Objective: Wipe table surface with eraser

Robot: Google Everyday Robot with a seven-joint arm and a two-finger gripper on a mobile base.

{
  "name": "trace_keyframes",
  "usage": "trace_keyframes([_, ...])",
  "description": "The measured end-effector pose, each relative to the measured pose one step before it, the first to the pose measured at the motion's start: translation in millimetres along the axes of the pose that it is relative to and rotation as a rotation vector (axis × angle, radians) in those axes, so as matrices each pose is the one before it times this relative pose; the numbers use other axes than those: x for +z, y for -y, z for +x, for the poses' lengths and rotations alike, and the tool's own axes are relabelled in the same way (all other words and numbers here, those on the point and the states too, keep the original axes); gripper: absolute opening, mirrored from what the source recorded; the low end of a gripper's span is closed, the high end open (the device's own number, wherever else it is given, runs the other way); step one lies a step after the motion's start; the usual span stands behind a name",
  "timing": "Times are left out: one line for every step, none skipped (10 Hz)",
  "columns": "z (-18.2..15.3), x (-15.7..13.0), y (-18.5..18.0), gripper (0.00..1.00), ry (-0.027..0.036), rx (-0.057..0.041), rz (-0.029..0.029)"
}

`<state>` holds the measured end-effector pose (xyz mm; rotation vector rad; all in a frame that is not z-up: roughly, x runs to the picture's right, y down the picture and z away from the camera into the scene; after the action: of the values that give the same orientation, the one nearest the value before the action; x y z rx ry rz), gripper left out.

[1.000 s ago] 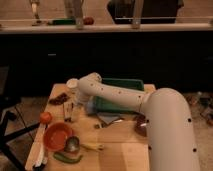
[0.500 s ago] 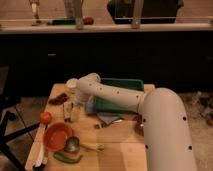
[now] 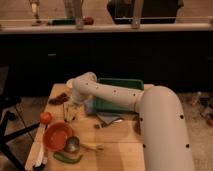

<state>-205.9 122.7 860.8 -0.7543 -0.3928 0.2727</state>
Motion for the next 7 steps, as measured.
trace_keyframes([-3.69, 4.94, -2.80, 0.80, 0.00101, 0.02034, -0.00774])
trace_keyframes([-1.75, 3.81, -1.56, 0.80, 0.00422, 0.02676, -0.00253])
trace_keyframes([-0.50, 4.80, -2.22, 0.80, 0.00700, 0.03915, 0.00117])
trace_keyframes([-1.59, 4.45, -2.62, 0.80, 0.01126, 0.04435, 0.00553])
trace_keyframes([-0.61, 2.87, -1.36, 0.80, 0.00944, 0.03483, 0.00794])
trace_keyframes([0.49, 2.06, -0.52, 0.80, 0.01019, 0.04327, 0.01427])
trace_keyframes([0.47, -0.23, -0.28, 0.80, 0.00802, 0.04873, 0.02273])
